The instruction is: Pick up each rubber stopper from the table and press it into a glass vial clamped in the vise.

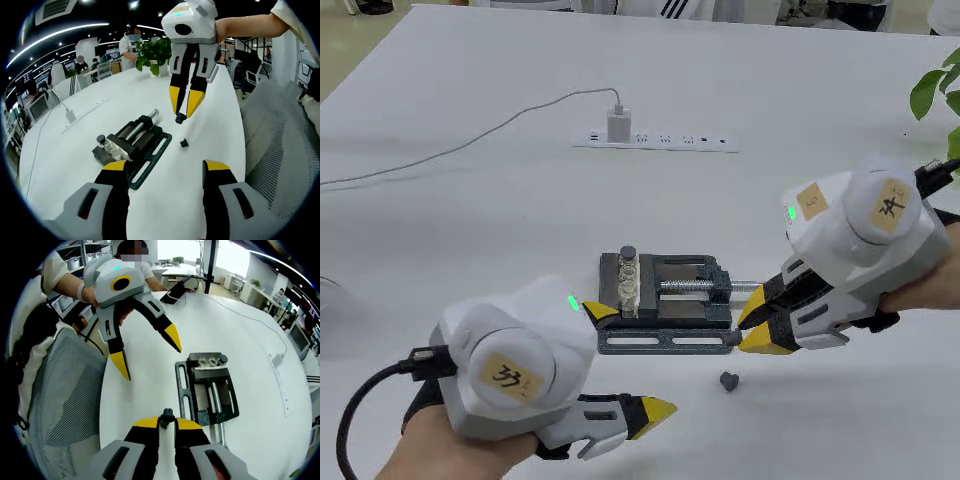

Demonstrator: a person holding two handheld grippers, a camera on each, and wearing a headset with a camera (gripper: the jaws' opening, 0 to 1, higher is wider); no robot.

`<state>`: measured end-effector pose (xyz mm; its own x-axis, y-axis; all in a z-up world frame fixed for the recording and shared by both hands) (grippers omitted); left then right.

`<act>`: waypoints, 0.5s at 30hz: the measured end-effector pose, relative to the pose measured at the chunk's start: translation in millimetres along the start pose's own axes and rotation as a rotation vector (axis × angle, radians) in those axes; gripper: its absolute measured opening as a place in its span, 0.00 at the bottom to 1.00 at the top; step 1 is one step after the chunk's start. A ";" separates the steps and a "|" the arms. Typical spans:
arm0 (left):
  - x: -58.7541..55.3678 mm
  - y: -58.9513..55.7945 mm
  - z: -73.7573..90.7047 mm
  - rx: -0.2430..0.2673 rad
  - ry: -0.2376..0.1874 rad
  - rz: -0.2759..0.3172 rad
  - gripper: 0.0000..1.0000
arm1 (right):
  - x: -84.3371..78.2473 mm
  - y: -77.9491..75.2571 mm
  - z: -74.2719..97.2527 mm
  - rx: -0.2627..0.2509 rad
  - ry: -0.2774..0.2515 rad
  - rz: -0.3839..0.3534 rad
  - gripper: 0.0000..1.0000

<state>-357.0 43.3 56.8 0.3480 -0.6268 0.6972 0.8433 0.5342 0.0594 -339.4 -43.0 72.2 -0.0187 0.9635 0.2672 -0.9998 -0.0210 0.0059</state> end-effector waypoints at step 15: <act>8.7 -14.1 -7.2 -0.051 0.030 -0.129 0.38 | 26.9 15.4 0.8 0.013 0.107 0.139 0.06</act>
<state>-362.9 26.3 56.9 0.2471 -0.7051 0.6647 0.9010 0.4196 0.1102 -355.4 -17.6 80.3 -0.1583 0.9740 0.1623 -0.9873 -0.1585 -0.0116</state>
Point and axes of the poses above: the centre of the closed fingertips' face, and the gripper's own axes: z roughly backward along the fingers, y roughly to its left, x roughly out of its top, the point moved 2 cm from there along z, roughly backward along the fingers, and after that the axes turned 13 degrees about y, right-handed, at the moved point
